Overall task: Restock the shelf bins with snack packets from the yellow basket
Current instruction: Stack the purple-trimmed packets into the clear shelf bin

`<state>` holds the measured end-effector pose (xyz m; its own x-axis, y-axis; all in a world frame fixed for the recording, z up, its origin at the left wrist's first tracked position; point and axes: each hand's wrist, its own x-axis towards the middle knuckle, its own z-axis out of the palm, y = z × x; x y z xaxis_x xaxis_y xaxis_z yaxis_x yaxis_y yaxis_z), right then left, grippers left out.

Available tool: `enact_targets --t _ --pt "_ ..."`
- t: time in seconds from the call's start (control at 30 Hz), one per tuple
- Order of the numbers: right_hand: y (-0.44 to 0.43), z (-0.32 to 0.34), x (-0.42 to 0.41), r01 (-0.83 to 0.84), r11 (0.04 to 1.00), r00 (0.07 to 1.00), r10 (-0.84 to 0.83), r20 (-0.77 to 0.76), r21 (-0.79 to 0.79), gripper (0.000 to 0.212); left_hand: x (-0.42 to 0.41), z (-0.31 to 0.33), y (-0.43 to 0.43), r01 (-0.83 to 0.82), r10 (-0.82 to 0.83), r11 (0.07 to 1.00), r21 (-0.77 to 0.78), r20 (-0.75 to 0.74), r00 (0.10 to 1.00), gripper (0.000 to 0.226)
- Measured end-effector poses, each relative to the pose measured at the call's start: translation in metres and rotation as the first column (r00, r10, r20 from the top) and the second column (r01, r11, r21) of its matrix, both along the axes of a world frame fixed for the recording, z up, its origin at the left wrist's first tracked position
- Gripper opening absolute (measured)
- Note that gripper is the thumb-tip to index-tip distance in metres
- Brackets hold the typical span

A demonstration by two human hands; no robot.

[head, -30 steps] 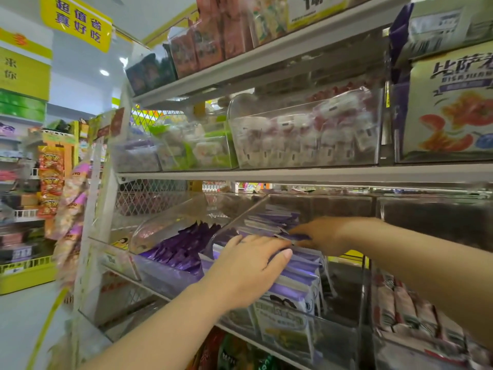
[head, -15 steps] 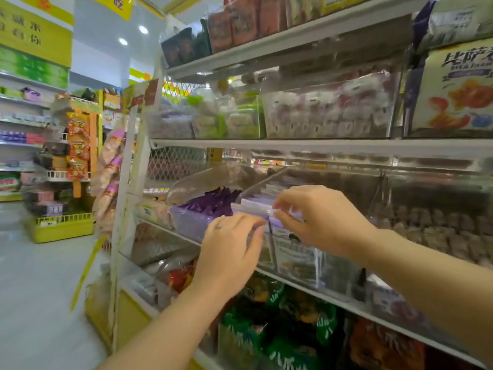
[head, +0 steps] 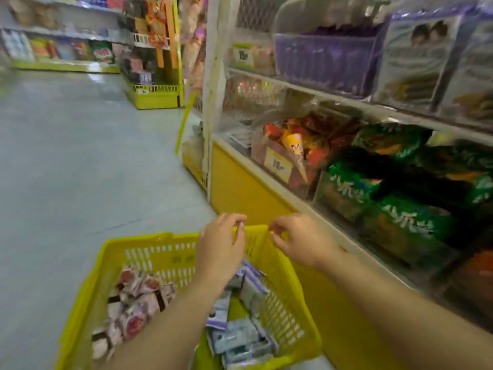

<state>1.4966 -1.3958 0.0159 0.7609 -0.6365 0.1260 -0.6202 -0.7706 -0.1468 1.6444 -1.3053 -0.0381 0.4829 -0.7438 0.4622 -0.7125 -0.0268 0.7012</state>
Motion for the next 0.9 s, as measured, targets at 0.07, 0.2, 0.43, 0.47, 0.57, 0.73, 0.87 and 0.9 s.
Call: enact_targets --t 0.07,0.2,0.43,0.47,0.57,0.73,0.87,0.9 --pt "-0.006 -0.046 0.010 0.024 0.991 0.998 -0.015 -0.067 0.135 0.023 0.013 -0.037 0.002 -0.018 0.019 0.997 0.077 -0.017 1.000 0.016" --pt "-0.019 -0.124 0.023 0.080 0.953 0.979 -0.019 -0.204 0.292 0.022 0.036 -0.111 0.006 -0.034 0.069 0.960 0.276 -0.119 0.991 0.020" --pt "-0.028 -0.207 0.047 0.187 0.886 0.942 -0.039 -0.334 0.423 0.053 0.049 -0.213 0.006 0.168 0.111 0.694 0.701 -0.334 0.936 0.040" --pt "-0.028 -0.215 0.050 0.206 0.883 0.934 -0.050 -0.353 0.421 0.055 0.049 -0.222 0.006 0.206 0.119 0.640 0.740 -0.360 0.925 0.045" --pt "-0.028 -0.233 0.053 0.222 0.905 0.923 -0.076 -0.376 0.362 0.055 0.049 -0.241 0.004 0.225 0.177 0.547 0.807 -0.374 0.911 0.059" --pt "-0.020 -0.246 0.056 0.082 0.943 0.871 0.091 -0.484 0.324 0.057 0.049 -0.248 -0.002 0.235 0.221 0.479 0.846 -0.375 0.900 0.082" --pt "-0.028 -0.233 0.056 0.095 0.922 0.870 0.106 -0.482 0.375 0.057 0.045 -0.247 -0.002 0.340 0.280 0.512 0.789 -0.528 0.802 0.076" --pt "-0.031 -0.227 0.055 0.119 0.914 0.886 0.079 -0.458 0.388 0.054 0.045 -0.246 -0.002 0.364 0.301 0.529 0.766 -0.571 0.764 0.075"
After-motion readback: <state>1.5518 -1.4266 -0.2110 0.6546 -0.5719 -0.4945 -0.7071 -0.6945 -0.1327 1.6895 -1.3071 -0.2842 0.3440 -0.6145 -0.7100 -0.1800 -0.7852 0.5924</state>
